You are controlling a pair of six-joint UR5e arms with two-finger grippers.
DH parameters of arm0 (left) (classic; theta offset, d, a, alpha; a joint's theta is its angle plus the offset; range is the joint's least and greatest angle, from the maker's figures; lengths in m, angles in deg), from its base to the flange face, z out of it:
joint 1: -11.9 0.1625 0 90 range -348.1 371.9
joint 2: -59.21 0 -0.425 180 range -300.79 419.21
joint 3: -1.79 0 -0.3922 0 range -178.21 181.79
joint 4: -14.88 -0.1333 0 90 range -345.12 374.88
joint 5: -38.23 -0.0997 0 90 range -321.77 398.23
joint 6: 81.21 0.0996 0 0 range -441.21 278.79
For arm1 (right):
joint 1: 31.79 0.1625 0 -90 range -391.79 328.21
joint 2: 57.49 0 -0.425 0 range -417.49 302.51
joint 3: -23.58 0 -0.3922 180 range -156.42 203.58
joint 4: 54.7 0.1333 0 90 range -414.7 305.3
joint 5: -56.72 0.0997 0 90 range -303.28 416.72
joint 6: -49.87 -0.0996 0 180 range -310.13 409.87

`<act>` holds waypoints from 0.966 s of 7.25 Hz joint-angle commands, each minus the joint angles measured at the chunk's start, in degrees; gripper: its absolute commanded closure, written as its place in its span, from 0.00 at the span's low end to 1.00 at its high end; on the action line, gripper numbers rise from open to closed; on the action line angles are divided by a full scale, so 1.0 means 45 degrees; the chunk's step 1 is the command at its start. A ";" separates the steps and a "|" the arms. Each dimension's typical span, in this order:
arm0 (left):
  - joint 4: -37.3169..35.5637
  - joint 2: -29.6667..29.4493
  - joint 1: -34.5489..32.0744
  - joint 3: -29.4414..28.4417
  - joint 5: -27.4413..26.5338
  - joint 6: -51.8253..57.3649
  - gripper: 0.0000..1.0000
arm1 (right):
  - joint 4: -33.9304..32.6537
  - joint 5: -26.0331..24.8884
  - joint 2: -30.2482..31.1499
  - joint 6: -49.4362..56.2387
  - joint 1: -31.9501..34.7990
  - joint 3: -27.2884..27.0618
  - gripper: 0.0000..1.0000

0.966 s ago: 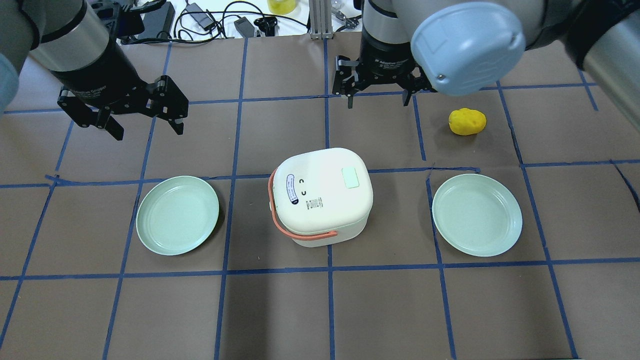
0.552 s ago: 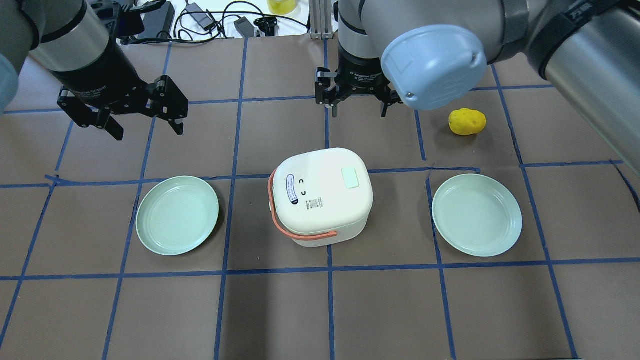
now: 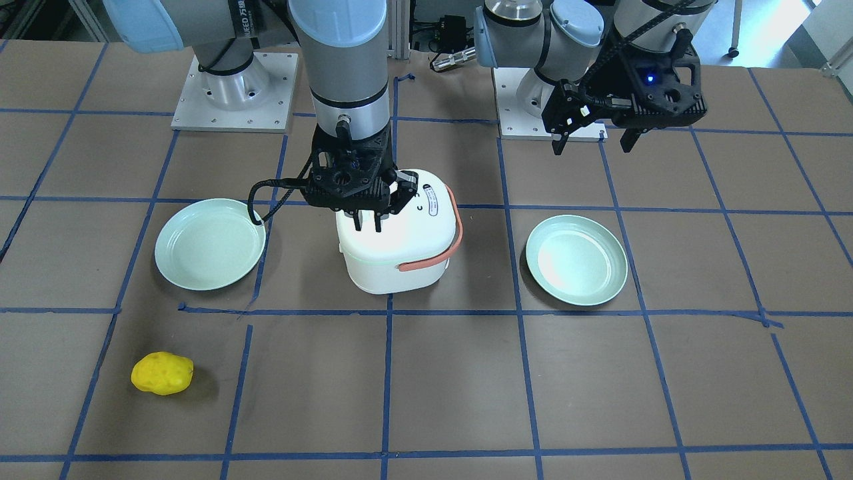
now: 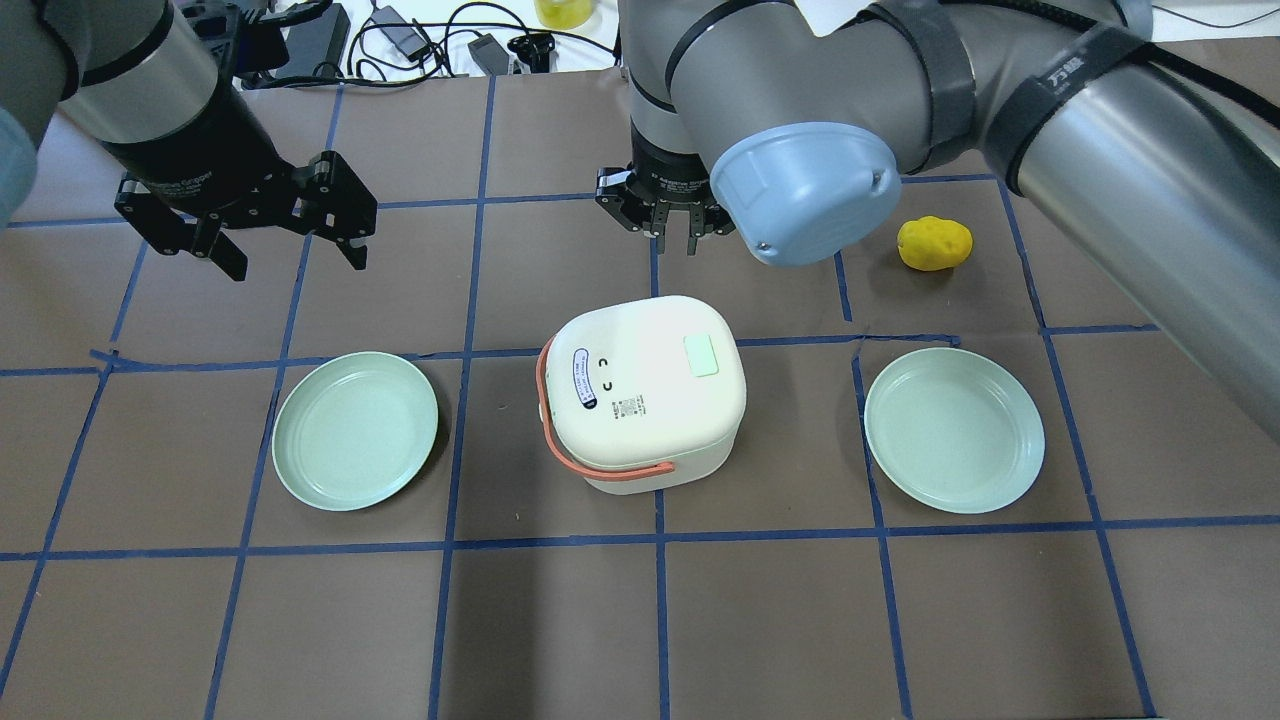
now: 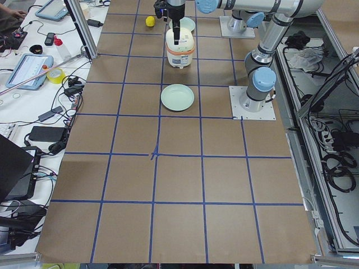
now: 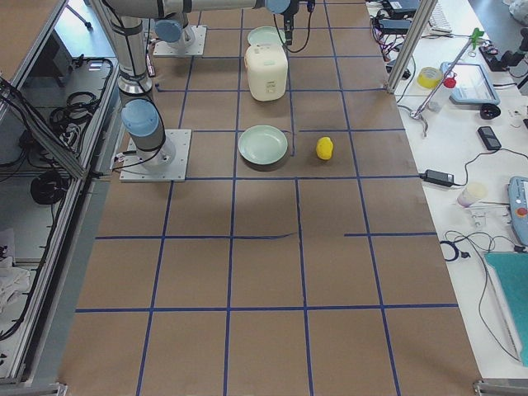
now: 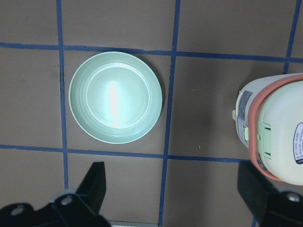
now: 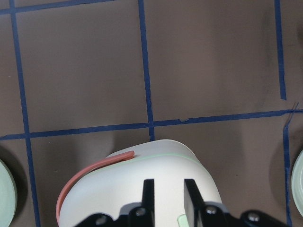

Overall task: Press rice cooker button
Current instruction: 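Move the right gripper over the white rice cooker's top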

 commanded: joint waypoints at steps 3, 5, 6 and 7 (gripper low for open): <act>0.0000 0.0000 0.0000 0.0000 0.0000 0.0001 0.00 | -0.0162 0.0256 -0.0254 -0.0001 0.0109 -0.0041 1.00; 0.0000 0.0000 0.0000 0.0000 0.0000 0.0001 0.00 | 0.0089 0.0316 -0.0140 0.0155 0.0264 -0.0837 1.00; 0.0000 0.0000 0.0000 0.0000 0.0000 0.0001 0.00 | 0.0130 0.0200 -0.0003 0.0156 0.0614 -0.1248 1.00; 0.0000 0.0000 0.0000 0.0000 0.0000 0.0001 0.00 | 0.0439 0.0160 0.0134 0.0175 0.0714 -0.1446 1.00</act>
